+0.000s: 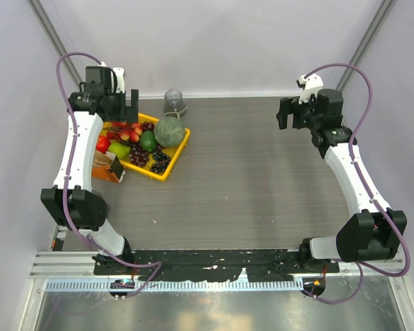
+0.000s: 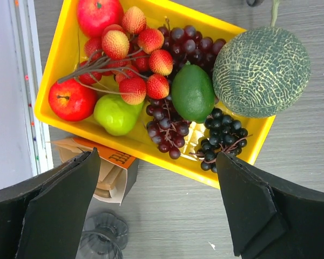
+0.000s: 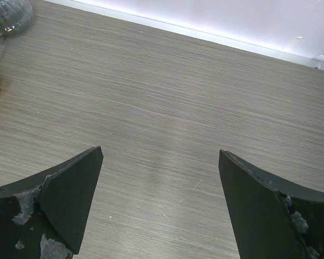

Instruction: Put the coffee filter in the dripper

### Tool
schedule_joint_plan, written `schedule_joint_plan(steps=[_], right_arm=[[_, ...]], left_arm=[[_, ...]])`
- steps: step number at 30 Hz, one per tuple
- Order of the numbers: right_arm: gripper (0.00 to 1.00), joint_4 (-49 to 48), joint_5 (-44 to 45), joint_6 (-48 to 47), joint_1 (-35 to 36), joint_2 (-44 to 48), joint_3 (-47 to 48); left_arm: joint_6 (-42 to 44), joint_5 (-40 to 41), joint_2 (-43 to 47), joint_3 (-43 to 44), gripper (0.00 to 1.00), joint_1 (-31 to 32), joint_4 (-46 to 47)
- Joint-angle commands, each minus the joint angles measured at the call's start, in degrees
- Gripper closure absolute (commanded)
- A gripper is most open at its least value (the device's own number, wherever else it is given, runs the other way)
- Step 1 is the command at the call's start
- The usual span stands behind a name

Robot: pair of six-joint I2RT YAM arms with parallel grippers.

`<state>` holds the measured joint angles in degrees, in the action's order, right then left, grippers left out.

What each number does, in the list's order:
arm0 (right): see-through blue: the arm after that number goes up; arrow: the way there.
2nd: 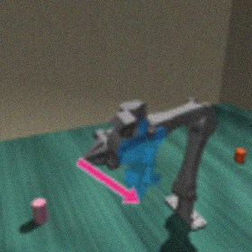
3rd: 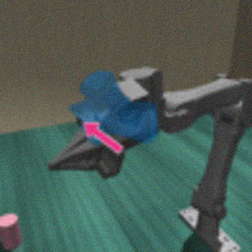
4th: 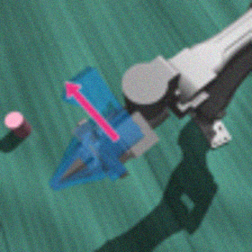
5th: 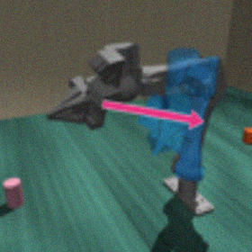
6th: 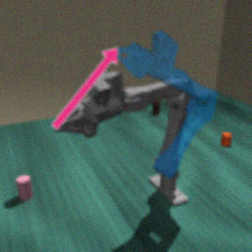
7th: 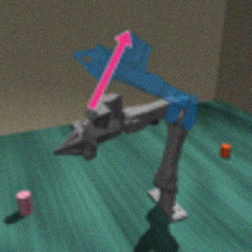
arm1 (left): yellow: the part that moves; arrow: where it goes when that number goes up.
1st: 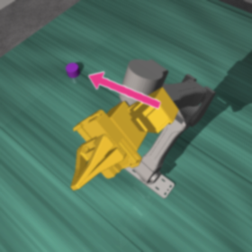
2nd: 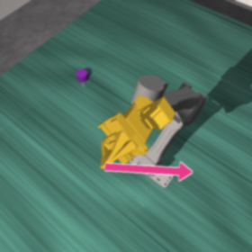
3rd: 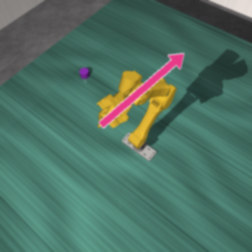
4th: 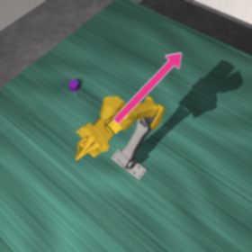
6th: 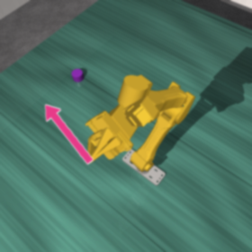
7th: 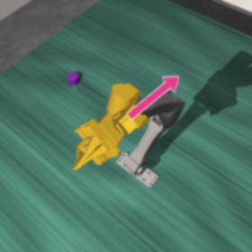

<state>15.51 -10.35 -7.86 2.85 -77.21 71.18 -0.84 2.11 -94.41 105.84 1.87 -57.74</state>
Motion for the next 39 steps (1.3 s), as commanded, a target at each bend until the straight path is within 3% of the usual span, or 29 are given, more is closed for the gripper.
schedule_joint_plan(steps=[1, 4, 9, 14, 21, 29, 39], right_arm=[[0.04, -0.66, 0.33, -1.98, -0.21, 0.22, 2.47], [0.05, 1.18, 0.42, -2.6, -0.13, 0.39, 2.83], [0.05, 4.61, 0.59, -3.3, -0.13, 0.92, 3.71], [0.05, 7.86, 1.47, -4.1, -0.13, 1.8, 4.23], [0.04, 10.86, 2.88, -4.71, -0.13, 3.55, 4.5], [0.05, 13.76, 5.6, -5.59, -0.13, 4.87, 4.94], [0.05, 14.81, 8.15, -5.77, -0.13, 5.84, 5.02]], left_arm=[[2.07, -1.84, -1.55, 7.07, 0.01, -0.02, 2.37], [1.2, -4.13, -7.0, 16.03, 0.01, 0.59, 0.17], [-2.14, -0.35, -16.67, 28.71, 0.01, 2.61, 2.08], [-6.79, -3.76, -19.93, 25.47, 0.06, 2.97, 14.55], [-13.74, -11.86, -28.53, 26.6, 0.23, 3.14, 24.5], [-16.91, -11.34, -39.53, 31.97, 0.33, 5.16, 27.23], [-18.14, -9.14, -44.36, 33.11, 0.39, 7.97, 28.56]])
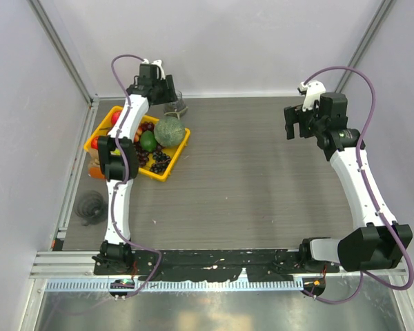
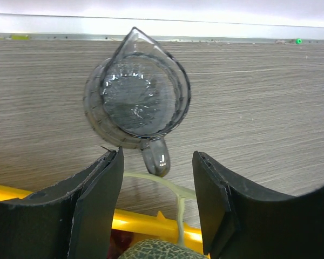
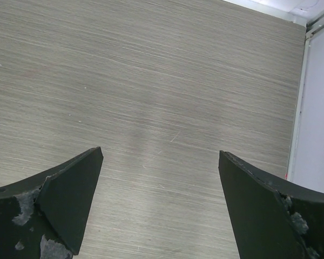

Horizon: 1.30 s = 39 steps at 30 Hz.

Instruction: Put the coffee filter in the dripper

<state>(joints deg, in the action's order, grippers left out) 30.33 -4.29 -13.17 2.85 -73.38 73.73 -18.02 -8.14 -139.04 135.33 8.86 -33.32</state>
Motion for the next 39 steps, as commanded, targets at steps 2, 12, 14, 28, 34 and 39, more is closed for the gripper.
schedule_joint_plan(steps=[2, 12, 14, 28, 34, 39], right_arm=[[0.04, 0.17, 2.54, -0.72, -0.13, 2.19, 2.55], [0.04, 1.05, 4.12, -2.12, -0.13, 3.16, 2.82], [0.05, 1.14, 6.03, -2.21, -0.13, 3.16, 2.91], [0.05, 1.75, 6.93, -2.3, -0.22, 3.69, 3.08], [0.04, 3.07, 7.46, -2.65, -0.13, 3.78, 4.4], [0.05, 4.04, 7.98, -2.83, -0.22, 3.78, 5.8]], left_arm=[[-1.66, 1.72, -0.61, 3.63, 0.41, 1.24, 3.79], [-4.57, 4.45, -1.58, 1.61, 0.46, 1.6, 0.81], [-4.83, 4.63, -1.67, 1.26, 0.46, 1.6, 0.71], [-6.15, 6.81, -2.99, 1.25, 0.48, 3.0, -1.65], [-9.13, 6.83, -3.51, 1.17, 0.48, 3.0, -2.1], [-10.89, 4.63, -4.83, 2.66, 0.48, 2.91, -0.96]])
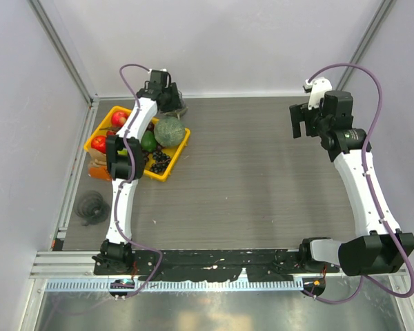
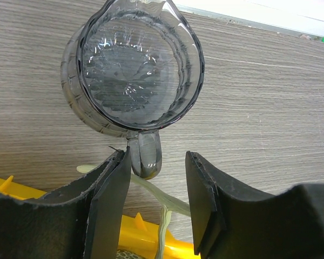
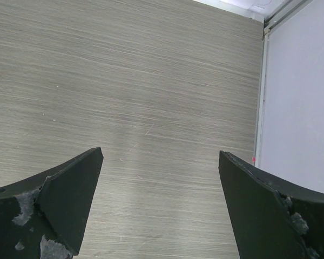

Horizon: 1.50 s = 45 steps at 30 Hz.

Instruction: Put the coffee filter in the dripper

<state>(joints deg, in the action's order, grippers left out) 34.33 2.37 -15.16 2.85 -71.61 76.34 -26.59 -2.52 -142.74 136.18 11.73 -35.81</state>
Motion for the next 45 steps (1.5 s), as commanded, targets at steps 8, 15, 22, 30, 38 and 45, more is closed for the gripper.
schedule_joint_plan(steps=[8, 15, 22, 30, 38, 45], right_arm=[[0.04, 2.58, 1.23, -0.4, -0.21, 2.0, 5.58], [0.05, 3.11, 1.23, -0.22, -0.13, 2.09, 5.49], [0.05, 3.12, 1.15, -0.14, -0.13, 2.53, 5.14], [0.05, 3.03, 0.97, 0.13, -0.13, 3.32, 3.73], [0.05, 2.59, 1.67, -0.22, -0.13, 4.46, 2.51], [0.05, 1.8, 1.49, 0.39, -0.13, 5.52, 0.92]], left_arm=[[-6.19, 3.84, -0.96, 1.11, 0.57, -0.21, -0.49], [-5.05, 2.79, -1.4, 1.89, 0.69, 0.14, 0.57], [-3.47, 0.96, -1.23, 2.16, 0.84, 0.75, 1.27], [4.69, -3.54, -2.46, 6.73, 0.98, 4.53, 3.99], [10.06, -7.14, -1.05, 5.94, 1.0, 9.01, 6.02], [16.56, -17.23, 2.63, 3.4, 1.0, 13.84, 7.86]])
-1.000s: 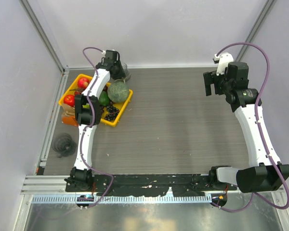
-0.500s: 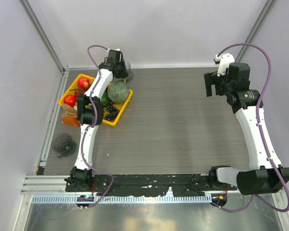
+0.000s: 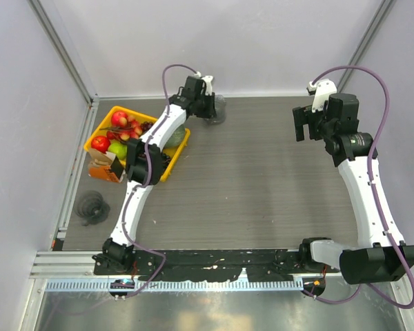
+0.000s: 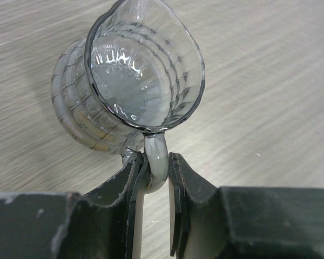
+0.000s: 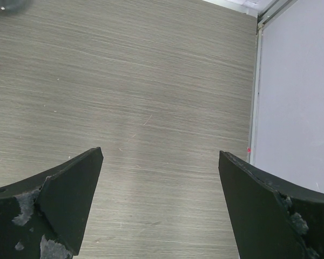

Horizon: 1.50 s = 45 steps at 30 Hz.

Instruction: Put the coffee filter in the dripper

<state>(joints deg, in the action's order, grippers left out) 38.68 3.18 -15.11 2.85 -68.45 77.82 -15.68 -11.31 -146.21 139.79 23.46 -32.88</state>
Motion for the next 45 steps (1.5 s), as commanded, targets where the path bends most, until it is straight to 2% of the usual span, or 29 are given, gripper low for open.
schedule_joint_plan(steps=[1, 10, 16, 17, 21, 24, 27, 32, 37, 41, 45], right_arm=[[0.05, -2.73, 0.69, 0.26, -0.21, 2.35, -0.83], [0.05, -3.17, 0.78, 1.4, -0.3, 1.91, -0.74], [0.05, -2.64, -2.3, 0.88, -0.65, 1.65, -1.09], [0.05, -1.86, -6.13, 0.53, -0.83, 1.47, -1.01], [0.05, 0.34, -11.42, 0.17, -1.09, 0.51, -0.92], [0.05, 0.7, -13.72, -0.35, -1.18, 0.42, -1.53], [0.05, 0.79, -14.78, -0.71, -1.18, 0.15, -1.88], [0.04, 1.75, -16.54, -1.58, -1.27, -0.2, -1.71], [0.05, 1.84, -17.15, -1.59, -1.18, -0.11, -2.06], [0.04, 1.75, -17.42, -1.32, -1.18, 0.42, -2.85], [0.05, 1.75, -17.33, -1.41, -1.18, 1.38, -3.55]], left_arm=[[6.53, -10.38, 7.07, -1.87, 1.0, 2.72, 5.28], [15.4, -28.13, 16.12, -15.84, 1.0, 4.75, -0.06], [31.47, -37.72, 22.63, -25.86, 1.0, 4.75, -12.27], [35.33, -38.86, 23.77, -27.45, 1.0, 4.75, -14.99], [47.73, -42.29, 27.37, -34.12, 1.0, 4.84, -25.45], [54.52, -42.92, 30.62, -40.18, 1.0, 5.36, -29.17], [55.23, -42.04, 32.74, -46.34, 1.0, 6.41, -27.5], [54.36, -41.42, 33.27, -50.83, 1.0, 7.56, -25.74], [55.66, -40.98, 33.27, -50.85, 0.98, 8.35, -27.05], [60.41, -41.77, 33.36, -49.96, 1.0, 8.97, -31.71], [67.96, -42.22, 32.31, -47.95, 1.0, 9.58, -40.57]])
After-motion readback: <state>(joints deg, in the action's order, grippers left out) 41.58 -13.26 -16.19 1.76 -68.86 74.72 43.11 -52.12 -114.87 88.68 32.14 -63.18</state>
